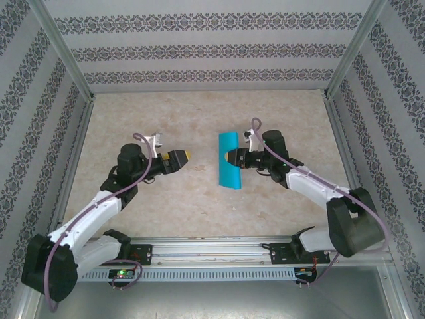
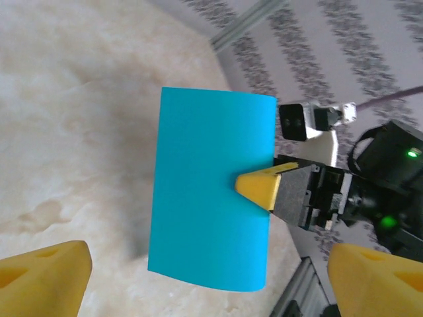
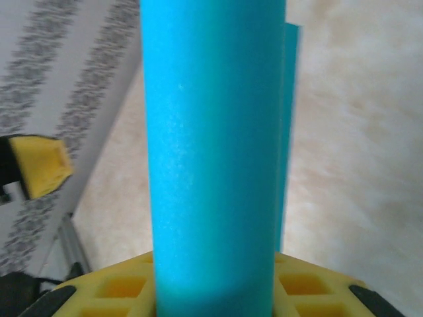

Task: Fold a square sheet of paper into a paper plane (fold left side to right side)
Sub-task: Pick up the square sheet of paper from the center of the table, then place a square sheet of paper at the center of the table.

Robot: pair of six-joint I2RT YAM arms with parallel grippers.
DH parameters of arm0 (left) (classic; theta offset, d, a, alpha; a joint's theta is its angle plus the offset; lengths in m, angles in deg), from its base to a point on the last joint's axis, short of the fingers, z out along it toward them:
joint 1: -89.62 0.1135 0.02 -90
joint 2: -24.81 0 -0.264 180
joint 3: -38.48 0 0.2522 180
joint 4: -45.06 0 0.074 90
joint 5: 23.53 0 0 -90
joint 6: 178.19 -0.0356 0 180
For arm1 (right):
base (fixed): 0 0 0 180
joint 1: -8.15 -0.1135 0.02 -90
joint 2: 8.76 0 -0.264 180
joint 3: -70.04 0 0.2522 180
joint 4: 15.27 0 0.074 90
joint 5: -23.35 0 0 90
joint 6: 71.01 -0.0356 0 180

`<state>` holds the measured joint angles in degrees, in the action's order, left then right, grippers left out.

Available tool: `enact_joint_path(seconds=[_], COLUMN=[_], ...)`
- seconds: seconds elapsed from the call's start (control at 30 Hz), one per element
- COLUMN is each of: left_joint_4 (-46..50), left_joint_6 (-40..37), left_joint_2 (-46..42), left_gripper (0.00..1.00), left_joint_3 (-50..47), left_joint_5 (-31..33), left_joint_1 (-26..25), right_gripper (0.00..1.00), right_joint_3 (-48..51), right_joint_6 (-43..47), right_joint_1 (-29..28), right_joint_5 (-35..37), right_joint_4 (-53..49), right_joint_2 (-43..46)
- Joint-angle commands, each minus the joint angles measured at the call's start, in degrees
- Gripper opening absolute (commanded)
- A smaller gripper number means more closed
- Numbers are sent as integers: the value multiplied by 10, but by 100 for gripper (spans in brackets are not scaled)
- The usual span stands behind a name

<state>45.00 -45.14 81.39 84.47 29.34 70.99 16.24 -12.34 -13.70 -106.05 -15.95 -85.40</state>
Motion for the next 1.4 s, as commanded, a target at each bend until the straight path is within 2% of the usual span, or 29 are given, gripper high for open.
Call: enact_joint_path(seconds=[0.0,0.2,0.43,0.77,0.87,0.97,1.03,1.13,1.3,1.33,1.37], left_joint_4=[-48,-102,-157,-217,-220,-231,-232,-217,-176,-169,-161], left_joint_6=[-30,-11,12,36,37,43,45,38,24,22,21], left_joint_2=[-22,-4,41,81,91,96,97,94,93,93,92], left_gripper=[95,95,95,94,91,79,64,47,6,0,0], left_joint_3=[15,45,74,92,96,95,95,95,93,91,90], left_joint_5=[-78,-146,-196,-218,-218,-218,-215,-207,-189,-185,-179], left_joint_1=[9,10,8,-29,-38,-40,-41,-41,-41,-40,-41], right_gripper=[33,32,30,30,30,30,30,31,40,43,45], right_joint_3=[4,-3,-19,-46,-52,-49,-46,-38,-28,-26,-24], right_joint_6=[-3,-61,-109,-110,-108,-104,-98,-91,-79,-75,-72], right_joint_1=[9,8,-10,-53,-63,-63,-62,-56,-46,-43,-40], right_joint_5=[-87,-138,-159,-143,-137,-123,-110,-96,-85,-81,-78], right_joint_4=[62,125,171,183,186,185,177,165,141,130,122], right_joint_2=[44,101,144,124,108,100,98,101,110,113,117])
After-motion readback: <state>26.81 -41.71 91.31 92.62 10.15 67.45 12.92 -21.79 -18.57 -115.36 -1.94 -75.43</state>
